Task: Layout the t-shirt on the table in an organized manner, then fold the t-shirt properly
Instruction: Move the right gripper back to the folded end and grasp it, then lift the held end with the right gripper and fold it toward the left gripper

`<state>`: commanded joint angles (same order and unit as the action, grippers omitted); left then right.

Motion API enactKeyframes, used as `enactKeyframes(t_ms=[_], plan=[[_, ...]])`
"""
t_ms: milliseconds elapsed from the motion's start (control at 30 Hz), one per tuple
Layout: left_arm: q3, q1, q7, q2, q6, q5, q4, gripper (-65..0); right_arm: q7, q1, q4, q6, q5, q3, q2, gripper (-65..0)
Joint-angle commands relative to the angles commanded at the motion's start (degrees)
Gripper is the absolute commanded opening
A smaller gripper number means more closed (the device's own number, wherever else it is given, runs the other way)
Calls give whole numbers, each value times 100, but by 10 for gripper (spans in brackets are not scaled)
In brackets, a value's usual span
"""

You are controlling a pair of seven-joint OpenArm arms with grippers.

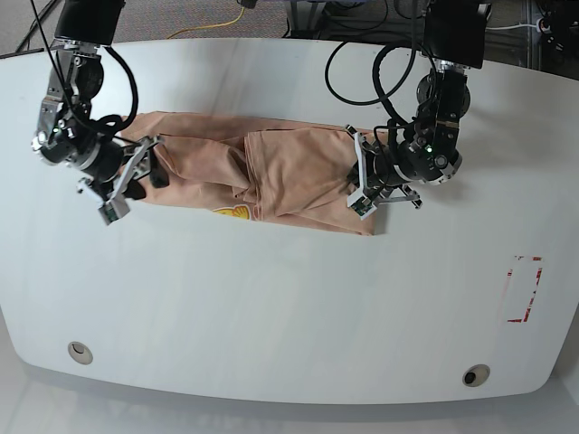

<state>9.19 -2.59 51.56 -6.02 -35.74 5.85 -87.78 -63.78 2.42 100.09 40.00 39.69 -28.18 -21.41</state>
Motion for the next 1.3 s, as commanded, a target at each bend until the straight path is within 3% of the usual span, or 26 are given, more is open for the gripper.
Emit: enactKeyframes(t_ms=[100, 167, 333, 500, 700, 967, 1167, 1300], plan=[[0, 9, 0, 0, 0, 0, 0, -650, -290, -132, -325, 0, 273, -615, 0, -59], [0, 9, 0, 0, 0, 0, 0, -650, -369, -158, -615, 0, 484, -932, -18, -19], [0, 9, 0, -9, 0, 0, 0, -650, -440, -185, -1829, 0, 1108, -1477, -246, 0], [0, 9, 0, -9, 0, 0, 0, -650, -448, -167, -2989, 0, 1767, -1459, -510, 0], [0, 9, 0, -9, 0, 0, -9, -650, -431, -167, -3393, 0, 1776, -1459, -501, 0], [0, 0, 0, -9, 0, 0, -9, -650, -457, -167, -3385, 0, 1785, -1424, -193, 0], [0, 0, 0, -9, 0, -9, -88, -650, -466, -193, -3279, 0, 1820, -765, -9, 0], [0, 0, 0, -9, 0, -9, -97, -650, -466, -185, -3068, 0, 1820, -721, 255, 0]])
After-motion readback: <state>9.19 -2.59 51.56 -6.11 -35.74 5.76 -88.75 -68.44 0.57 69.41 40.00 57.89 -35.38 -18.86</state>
